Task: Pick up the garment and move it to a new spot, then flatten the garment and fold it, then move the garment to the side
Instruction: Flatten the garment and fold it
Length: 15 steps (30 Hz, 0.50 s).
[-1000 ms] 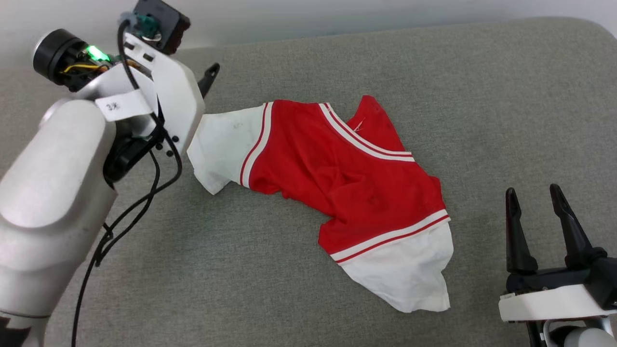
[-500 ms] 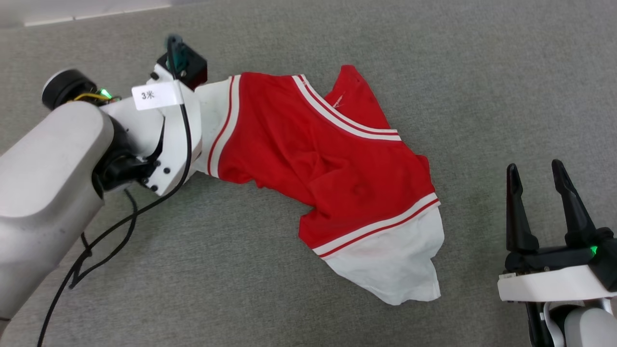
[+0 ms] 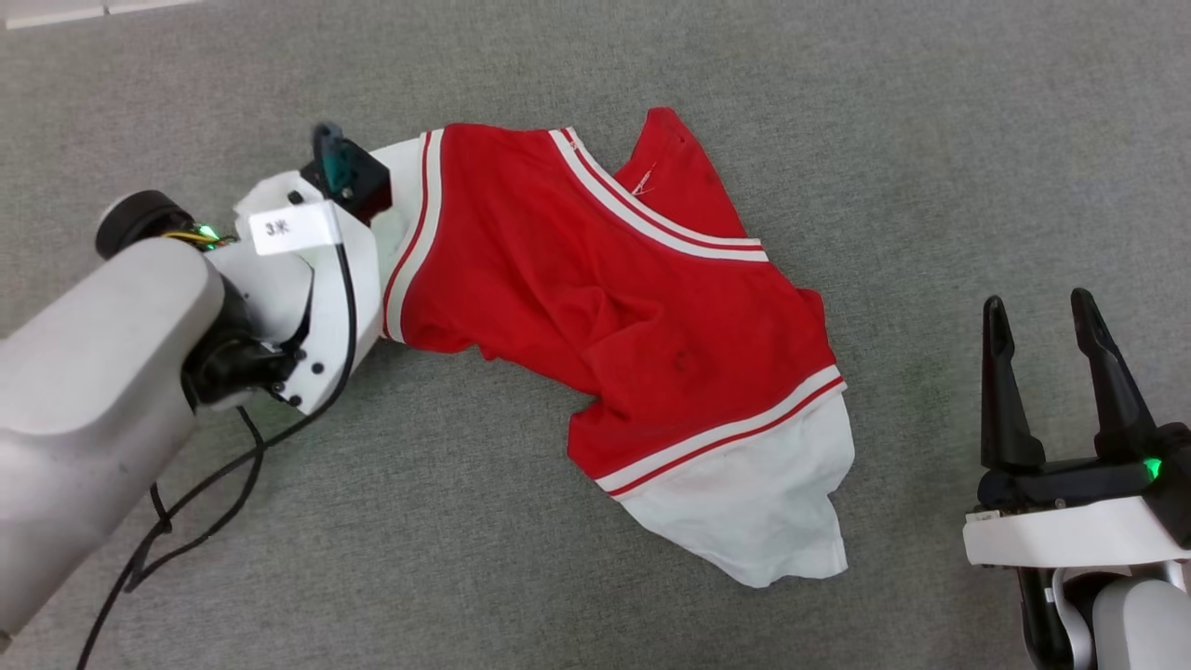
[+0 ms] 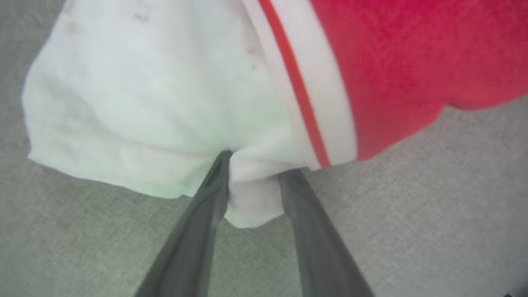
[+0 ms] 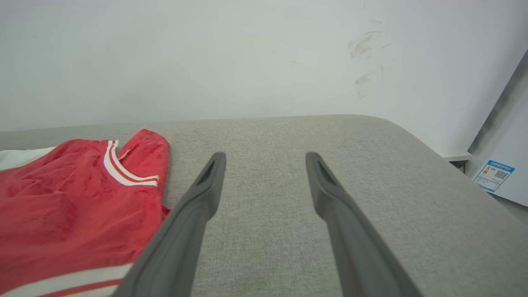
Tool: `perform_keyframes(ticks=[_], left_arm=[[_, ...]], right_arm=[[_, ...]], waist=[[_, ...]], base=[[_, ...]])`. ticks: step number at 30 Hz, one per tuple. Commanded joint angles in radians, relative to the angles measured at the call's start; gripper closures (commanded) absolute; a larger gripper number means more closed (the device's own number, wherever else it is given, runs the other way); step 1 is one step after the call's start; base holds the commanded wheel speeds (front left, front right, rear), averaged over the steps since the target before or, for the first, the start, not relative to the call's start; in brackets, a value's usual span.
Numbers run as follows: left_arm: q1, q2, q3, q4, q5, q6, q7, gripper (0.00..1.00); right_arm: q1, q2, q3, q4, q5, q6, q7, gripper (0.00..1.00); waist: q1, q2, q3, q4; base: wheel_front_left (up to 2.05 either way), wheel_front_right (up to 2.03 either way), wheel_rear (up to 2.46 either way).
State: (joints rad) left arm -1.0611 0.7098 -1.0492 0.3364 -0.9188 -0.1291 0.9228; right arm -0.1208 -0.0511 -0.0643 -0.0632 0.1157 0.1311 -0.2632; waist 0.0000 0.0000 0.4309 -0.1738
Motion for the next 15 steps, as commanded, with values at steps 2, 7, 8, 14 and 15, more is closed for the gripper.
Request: perform_keyframes(ticks=[2,7,8,14,15], left_arm=[[0.016,-0.007,-0.038,0.011,0.004,0.001,-0.033,1.00],[-0.037,0.007,-0.059,-0.047,0.009,0.001,-0.133,1.00],[-0.036,0.009,-0.063,-0.060,0.011,0.001,-0.155,1.00],[0.029,0.041,-0.087,-0.147,-0.011,0.000,-0.232,1.00],[0.045,0.049,-0.092,-0.158,-0.007,0.001,-0.244,1.00]], right_arm=[[0.003,0.002,-0.006,0.002,-0.009,-0.001,-0.002,0.00],[0.038,0.002,-0.013,0.009,-0.017,-0.001,-0.002,0.00],[0.044,0.002,-0.015,0.011,-0.019,-0.001,-0.002,0.00],[0.086,0.002,-0.016,0.017,-0.031,-0.001,-0.002,0.00],[0.089,0.002,-0.016,0.017,-0.033,-0.001,-0.002,0.00]], waist=[[0.0000,0.0000,-0.025,0.014],[0.0000,0.0000,-0.096,0.054],[0.0000,0.0000,-0.114,0.064],[0.0000,0.0000,-0.201,0.111],[0.0000,0.0000,-0.212,0.116]], base=[[0.00,0.00,0.00],[0.00,0.00,0.00],[0.00,0.00,0.00],[0.00,0.00,0.00],[0.00,0.00,0.00]])
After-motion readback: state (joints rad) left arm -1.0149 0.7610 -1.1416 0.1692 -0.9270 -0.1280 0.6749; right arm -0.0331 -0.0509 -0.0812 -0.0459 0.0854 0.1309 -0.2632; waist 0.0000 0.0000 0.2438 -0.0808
